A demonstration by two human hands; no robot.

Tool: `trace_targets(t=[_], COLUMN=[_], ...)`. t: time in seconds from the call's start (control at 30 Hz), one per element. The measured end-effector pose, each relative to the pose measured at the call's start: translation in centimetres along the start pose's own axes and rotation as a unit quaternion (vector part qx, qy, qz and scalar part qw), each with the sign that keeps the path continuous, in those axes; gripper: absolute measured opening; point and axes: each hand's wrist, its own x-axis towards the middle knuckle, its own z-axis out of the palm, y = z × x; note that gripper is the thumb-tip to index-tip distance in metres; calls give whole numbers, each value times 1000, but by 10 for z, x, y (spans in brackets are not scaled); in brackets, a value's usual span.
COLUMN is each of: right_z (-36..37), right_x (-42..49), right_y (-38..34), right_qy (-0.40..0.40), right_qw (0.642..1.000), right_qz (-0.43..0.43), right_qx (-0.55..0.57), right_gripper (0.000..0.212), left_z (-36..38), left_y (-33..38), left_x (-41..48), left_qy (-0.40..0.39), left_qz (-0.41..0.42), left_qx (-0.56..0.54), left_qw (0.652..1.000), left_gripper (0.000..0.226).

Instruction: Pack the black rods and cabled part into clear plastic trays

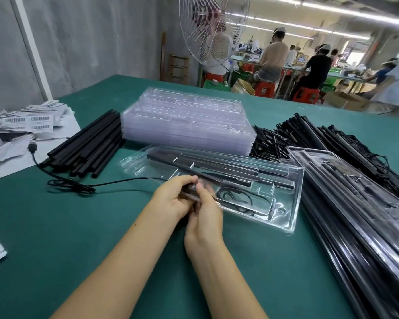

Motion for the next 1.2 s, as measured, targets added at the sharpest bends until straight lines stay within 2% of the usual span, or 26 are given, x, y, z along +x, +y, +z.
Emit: trace_targets(t=[0.27, 0.5, 0.63, 0.73, 0.83, 0.9, 0.97, 1.0, 1.03, 1.07, 1.13, 1.17, 1.2], right_z=[0, 0, -1, 1, -2, -11, -19, -24, -32, -39, -58, -70, -81], right_x=[-5, -6, -8, -12, -32, -53, -75, -80, -82, -82, -78, -73, -65], right_y=[3, 2, 2, -3, -7, -14, -27, -35, -45, -56, -82, -94, -106], right_qy=[12, 12, 21, 3, -29, -91, -177, -196, -188, -154, -32, 32, 86], right_qw=[1000, 1000, 1000, 999, 993, 984, 962, 945, 918, 876, 749, 699, 681], right_qz=[-11, -1, 0, 46, 115, 152, 157, 112, 17, -118, -367, -419, -407], right_qx=[-19, 6, -13, 18, 27, -15, -136, -239, -348, -441, -550, -579, -603], right_gripper=[18, 20, 19, 12, 22, 20, 16, 15, 15, 14, 9, 8, 9], left_z=[0, -1, 0, 0, -3, -6, -10, -12, -14, -16, -17, -18, -19], left_y=[0, -2, -5, -7, -5, -3, -2, -1, -1, -2, -2, -3, -3], left_x=[-3, 3, 1, -1, -1, 0, 0, -1, -1, -2, -2, -1, -1], left_qy=[24, 47, 64, 72, 69, 61, 57, 53, 46, 38, 26, 23, 19], left_qz=[8, 32, 36, 40, 53, 60, 63, 65, 66, 69, 75, 78, 81], left_qx=[-26, 23, 55, 67, 74, 76, 98, 105, 99, 84, 63, 58, 53], left_qw=[999, 998, 996, 994, 993, 993, 992, 991, 992, 993, 995, 995, 995], left_gripper=[22, 35, 21, 21, 26, 27, 26, 25, 24, 23, 21, 20, 20])
